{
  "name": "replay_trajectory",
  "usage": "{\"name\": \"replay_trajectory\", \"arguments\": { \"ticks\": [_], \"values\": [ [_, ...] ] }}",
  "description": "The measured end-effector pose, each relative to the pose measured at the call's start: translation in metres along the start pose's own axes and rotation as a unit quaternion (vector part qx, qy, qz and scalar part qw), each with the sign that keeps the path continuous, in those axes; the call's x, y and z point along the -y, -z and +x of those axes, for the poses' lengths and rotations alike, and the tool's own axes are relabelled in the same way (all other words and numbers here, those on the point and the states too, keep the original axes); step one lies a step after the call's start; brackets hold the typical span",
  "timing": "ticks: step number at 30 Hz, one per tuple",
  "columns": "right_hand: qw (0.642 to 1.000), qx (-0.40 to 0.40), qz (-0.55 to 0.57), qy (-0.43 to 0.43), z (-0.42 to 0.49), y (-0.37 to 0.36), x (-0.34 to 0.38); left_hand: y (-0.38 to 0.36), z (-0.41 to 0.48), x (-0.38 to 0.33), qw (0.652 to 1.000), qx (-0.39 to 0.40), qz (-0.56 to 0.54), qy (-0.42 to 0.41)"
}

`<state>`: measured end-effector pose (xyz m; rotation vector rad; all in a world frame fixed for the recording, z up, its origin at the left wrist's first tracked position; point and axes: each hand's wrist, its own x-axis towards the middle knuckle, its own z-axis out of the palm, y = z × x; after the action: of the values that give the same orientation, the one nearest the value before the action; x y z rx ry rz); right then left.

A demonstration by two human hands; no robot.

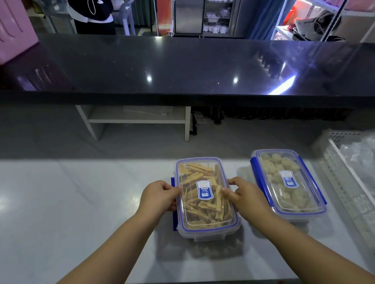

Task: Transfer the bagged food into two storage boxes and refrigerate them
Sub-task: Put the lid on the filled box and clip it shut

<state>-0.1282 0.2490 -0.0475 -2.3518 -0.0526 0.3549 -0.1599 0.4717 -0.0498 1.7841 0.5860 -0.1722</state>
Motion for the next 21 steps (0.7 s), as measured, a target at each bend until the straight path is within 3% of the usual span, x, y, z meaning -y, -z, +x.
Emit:
{"name": "replay_trajectory", "arguments": {
  "ticks": [4, 13, 21],
  "values": [
    [0.999, 0.009, 0.051, -0.003, -0.0047, -0.0021, -0.0024, -0.0007, -0.0003, 0.0012, 1.000, -0.003, 0.004, -0.004],
    [0.999, -0.015, -0.029, 0.009, -0.0075, -0.0067, 0.0038, 0.0014, 0.0057, 0.0020, 1.000, 0.016, -0.019, 0.004],
    [1.000, -0.022, -0.013, 0.000, -0.0085, -0.0093, 0.0018, 0.0013, 0.0026, 0.0027, 0.998, 0.038, -0.046, 0.030]
  ]
}}
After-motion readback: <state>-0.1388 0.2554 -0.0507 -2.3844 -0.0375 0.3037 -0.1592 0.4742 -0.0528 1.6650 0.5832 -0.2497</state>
